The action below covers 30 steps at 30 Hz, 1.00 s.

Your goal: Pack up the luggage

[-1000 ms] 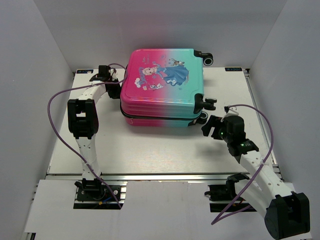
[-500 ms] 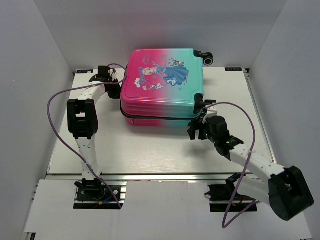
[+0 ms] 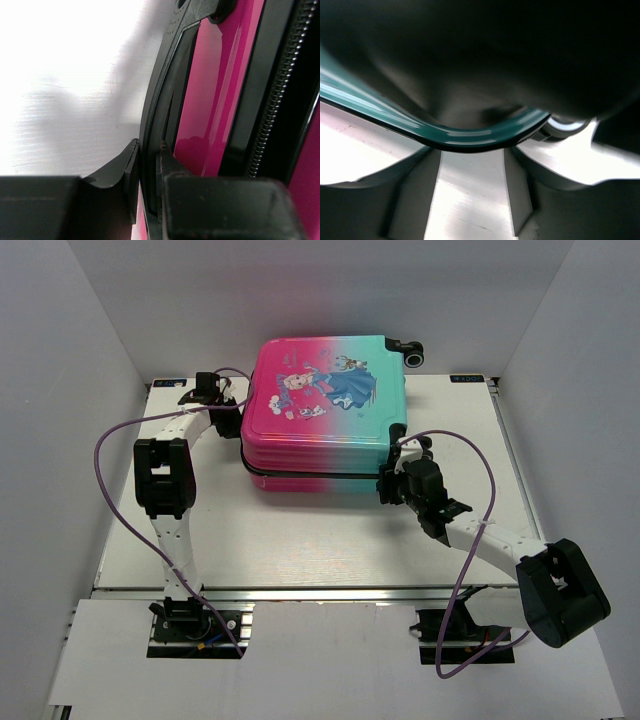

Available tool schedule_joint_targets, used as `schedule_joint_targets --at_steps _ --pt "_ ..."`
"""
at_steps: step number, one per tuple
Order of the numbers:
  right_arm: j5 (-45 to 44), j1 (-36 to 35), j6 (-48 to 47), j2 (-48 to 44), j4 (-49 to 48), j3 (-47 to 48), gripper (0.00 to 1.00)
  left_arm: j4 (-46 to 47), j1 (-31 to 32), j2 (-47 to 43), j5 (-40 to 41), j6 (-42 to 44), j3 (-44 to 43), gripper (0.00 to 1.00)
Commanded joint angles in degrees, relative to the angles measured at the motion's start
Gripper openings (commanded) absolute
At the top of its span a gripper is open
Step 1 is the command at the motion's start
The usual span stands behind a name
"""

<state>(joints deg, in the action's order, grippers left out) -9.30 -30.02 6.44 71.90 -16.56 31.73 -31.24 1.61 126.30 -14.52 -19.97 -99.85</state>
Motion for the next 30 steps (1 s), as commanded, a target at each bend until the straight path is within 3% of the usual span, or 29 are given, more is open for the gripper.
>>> schedule_joint_targets --at_steps 1,5,7,11,16,22,29,30 --pt "1.4 0.0 -2.5 -0.1 -5.9 2.4 0.54 -2.8 -1.2 5.4 7.1 0.6 2.6 0.00" --pt "-0.1 0.1 -2.2 -0.6 -7.6 1.2 0.40 -2.5 -1.2 5.6 6.7 0.5 2.5 0.00" --pt "-2.8 0.0 -1.3 -1.3 -9.9 0.3 0.23 -2.4 -1.2 5.6 6.7 0.5 2.6 0.00" --pt "-8.1 0.2 0.3 -1.8 -11.3 -0.3 0.00 -2.5 -1.2 5.3 7.4 0.5 2.7 0.00" --pt "-16.2 0.9 3.4 -0.2 -11.2 -1.0 0.00 -2.6 -1.2 5.2 8.4 0.1 2.7 0.00" --pt "-28.2 4.7 16.7 1.7 -10.0 -2.2 0.00 -3.1 -2.2 5.6 8.6 -1.2 2.0 0.00" --pt "-22.6 10.2 17.4 11.0 -21.2 2.9 0.00 -3.3 -2.7 7.2 8.7 0.1 -0.4 0.00" --pt "-21.0 11.6 15.2 12.5 -27.8 2.9 0.00 -2.0 -2.7 7.2 8.3 0.8 -0.3 0.00"
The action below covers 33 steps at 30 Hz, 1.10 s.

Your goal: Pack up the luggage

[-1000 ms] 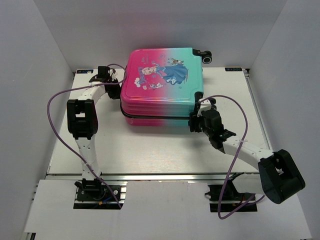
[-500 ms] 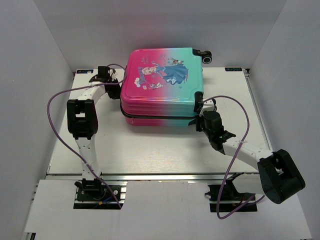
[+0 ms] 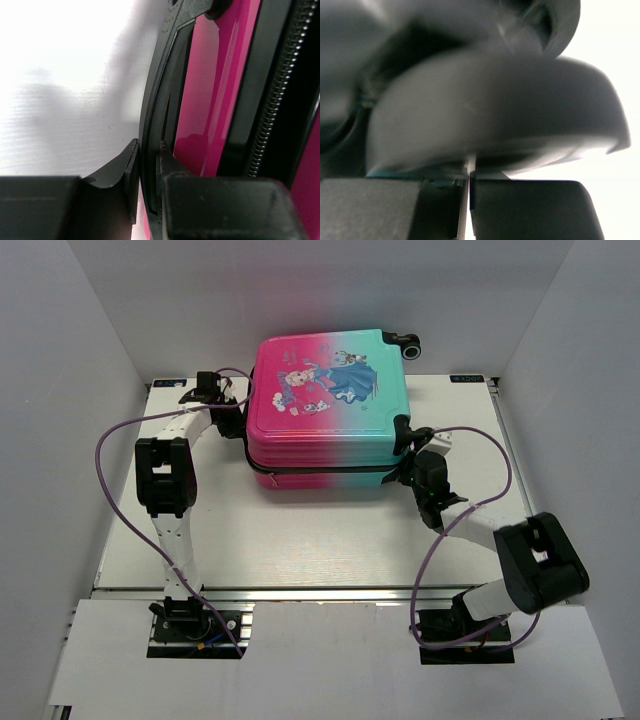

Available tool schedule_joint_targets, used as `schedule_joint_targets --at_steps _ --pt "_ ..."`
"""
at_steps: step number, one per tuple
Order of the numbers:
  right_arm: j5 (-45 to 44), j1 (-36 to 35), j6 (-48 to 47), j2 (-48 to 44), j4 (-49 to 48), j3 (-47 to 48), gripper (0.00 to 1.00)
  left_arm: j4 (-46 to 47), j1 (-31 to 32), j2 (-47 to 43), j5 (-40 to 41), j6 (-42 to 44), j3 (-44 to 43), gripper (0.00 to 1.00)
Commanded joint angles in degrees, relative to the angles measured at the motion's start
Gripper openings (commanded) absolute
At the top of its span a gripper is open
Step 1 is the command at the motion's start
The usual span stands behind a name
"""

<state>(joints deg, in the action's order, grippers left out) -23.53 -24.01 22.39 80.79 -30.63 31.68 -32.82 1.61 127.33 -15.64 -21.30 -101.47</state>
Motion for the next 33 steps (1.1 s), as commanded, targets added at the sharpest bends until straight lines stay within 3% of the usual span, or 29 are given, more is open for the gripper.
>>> schedule_joint_targets --at_steps 1,3,11,21,24,28,30,31,33 --pt "-4.1 6.1 -2.3 4.9 -17.9 2.6 0.00 0.2 -2.7 6.4 8.8 2.4 1.4 0.00" --pt "8.0 10.1 -6.0 10.2 -24.6 6.1 0.00 -2.7 -3.9 9.8 8.3 4.1 -4.1 0.00" --pt "29.4 15.8 -9.3 22.9 -24.1 19.9 0.00 -3.4 -5.1 13.6 7.7 5.0 -8.5 0.00" --pt "42.8 20.3 -6.0 35.0 -21.8 34.5 0.00 -4.7 -6.8 14.6 8.2 4.9 -10.0 0.00" --pt "42.5 19.2 -9.0 32.5 -15.3 33.5 0.00 -4.3 -6.8 14.6 7.6 4.8 -10.3 0.00" --pt "44.5 19.2 -9.5 24.7 -8.3 25.5 0.00 -4.5 -6.8 16.3 7.1 6.0 -12.8 0.00" --pt "44.9 19.0 -11.7 20.7 -2.3 22.9 0.11 -4.9 -6.8 17.2 6.3 6.4 -13.9 0.00" --pt "43.9 18.9 -12.7 19.8 0.5 21.9 0.26 -4.9 -6.8 17.5 5.8 6.6 -14.5 0.00" --pt "44.6 19.3 -15.6 18.9 8.3 21.4 0.35 -4.8 -6.8 18.7 6.1 7.4 -15.9 0.00"
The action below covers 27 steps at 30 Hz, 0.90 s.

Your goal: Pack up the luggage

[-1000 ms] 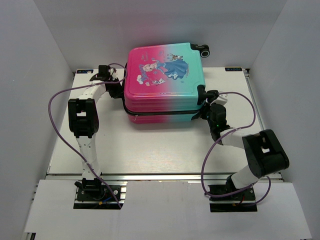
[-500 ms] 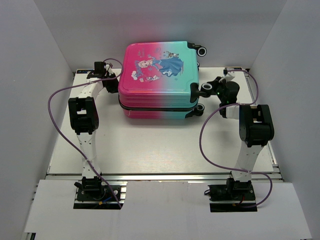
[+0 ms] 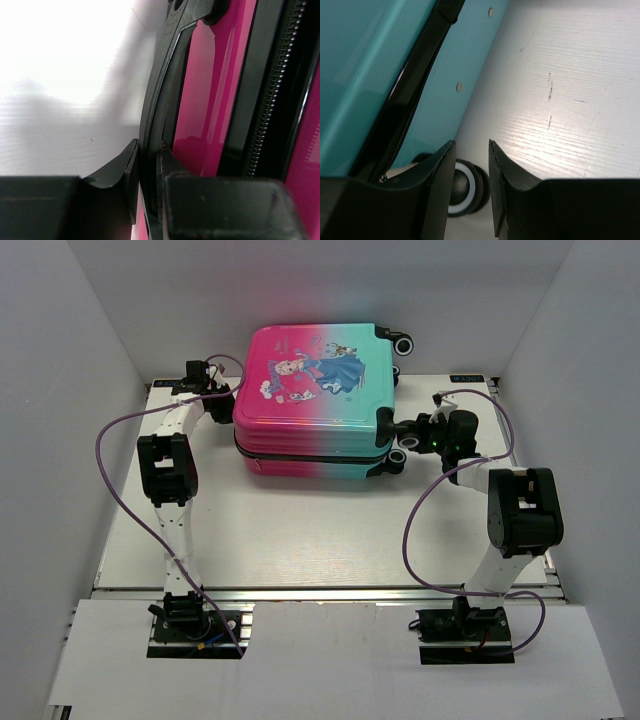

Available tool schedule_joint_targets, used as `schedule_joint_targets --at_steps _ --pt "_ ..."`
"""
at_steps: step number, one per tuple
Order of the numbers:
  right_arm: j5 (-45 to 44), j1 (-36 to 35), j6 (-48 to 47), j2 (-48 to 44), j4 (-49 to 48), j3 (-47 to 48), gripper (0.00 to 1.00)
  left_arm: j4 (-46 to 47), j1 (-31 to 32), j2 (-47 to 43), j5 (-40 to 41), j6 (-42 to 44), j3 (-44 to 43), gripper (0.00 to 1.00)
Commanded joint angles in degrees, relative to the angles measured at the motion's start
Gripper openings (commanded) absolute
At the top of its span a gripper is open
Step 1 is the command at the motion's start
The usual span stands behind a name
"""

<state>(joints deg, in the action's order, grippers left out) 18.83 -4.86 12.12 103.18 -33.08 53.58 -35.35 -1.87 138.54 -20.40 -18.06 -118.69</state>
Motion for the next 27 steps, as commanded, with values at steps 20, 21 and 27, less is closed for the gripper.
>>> schedule_joint_targets --at_steps 20,21,27 --pt "23.3 -2.9 -21.5 -2.7 6.3 1.8 0.89 5.0 -7.3 12.4 0.0 10.9 -8.0 0.00" --pt "25.4 -3.0 -21.2 -2.5 4.5 1.8 0.89 5.0 -7.3 12.5 -0.3 11.2 -8.4 0.00" --pt "29.2 -5.6 -22.0 -1.8 -4.3 -0.3 0.89 3.9 -7.8 13.1 -0.9 13.7 -9.6 0.00"
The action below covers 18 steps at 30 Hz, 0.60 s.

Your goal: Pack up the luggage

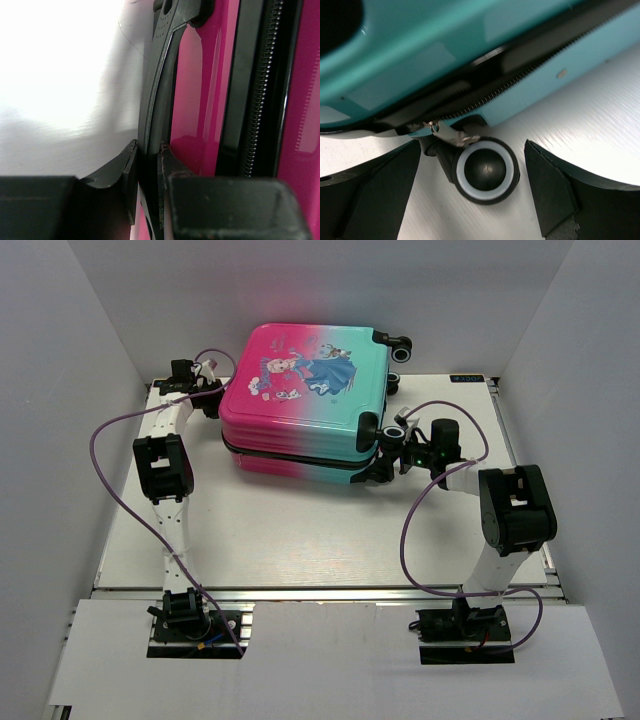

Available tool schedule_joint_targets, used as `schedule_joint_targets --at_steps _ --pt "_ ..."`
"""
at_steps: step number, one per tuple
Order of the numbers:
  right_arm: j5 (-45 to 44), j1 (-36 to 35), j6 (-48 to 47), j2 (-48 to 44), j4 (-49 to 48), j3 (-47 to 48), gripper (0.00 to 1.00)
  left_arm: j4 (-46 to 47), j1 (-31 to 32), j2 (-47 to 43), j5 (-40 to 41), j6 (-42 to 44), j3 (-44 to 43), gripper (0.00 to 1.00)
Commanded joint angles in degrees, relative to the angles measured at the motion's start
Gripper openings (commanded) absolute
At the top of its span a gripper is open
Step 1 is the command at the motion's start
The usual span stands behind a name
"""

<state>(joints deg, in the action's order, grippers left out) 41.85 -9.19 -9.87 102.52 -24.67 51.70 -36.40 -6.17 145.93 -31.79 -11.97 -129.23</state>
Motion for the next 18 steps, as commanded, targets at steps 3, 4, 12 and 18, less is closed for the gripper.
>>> schedule_joint_targets --at_steps 3,4,12,18 --pt "4.7 -1.3 -0.3 -1.1 -14.4 0.7 0.89 4.6 -3.5 5.7 10.6 8.4 1.7 0.00" --pt "4.8 -1.0 1.9 -1.6 -20.7 -0.5 0.89 4.5 -3.5 5.7 10.4 8.8 2.0 0.00" --pt "12.7 -1.3 15.7 1.4 -40.8 -1.7 0.66 5.7 -3.5 6.3 9.0 7.8 2.6 0.00" --pt "16.1 -1.7 20.9 2.6 -44.9 -1.5 0.48 5.7 -3.5 6.0 8.9 8.2 3.3 0.00"
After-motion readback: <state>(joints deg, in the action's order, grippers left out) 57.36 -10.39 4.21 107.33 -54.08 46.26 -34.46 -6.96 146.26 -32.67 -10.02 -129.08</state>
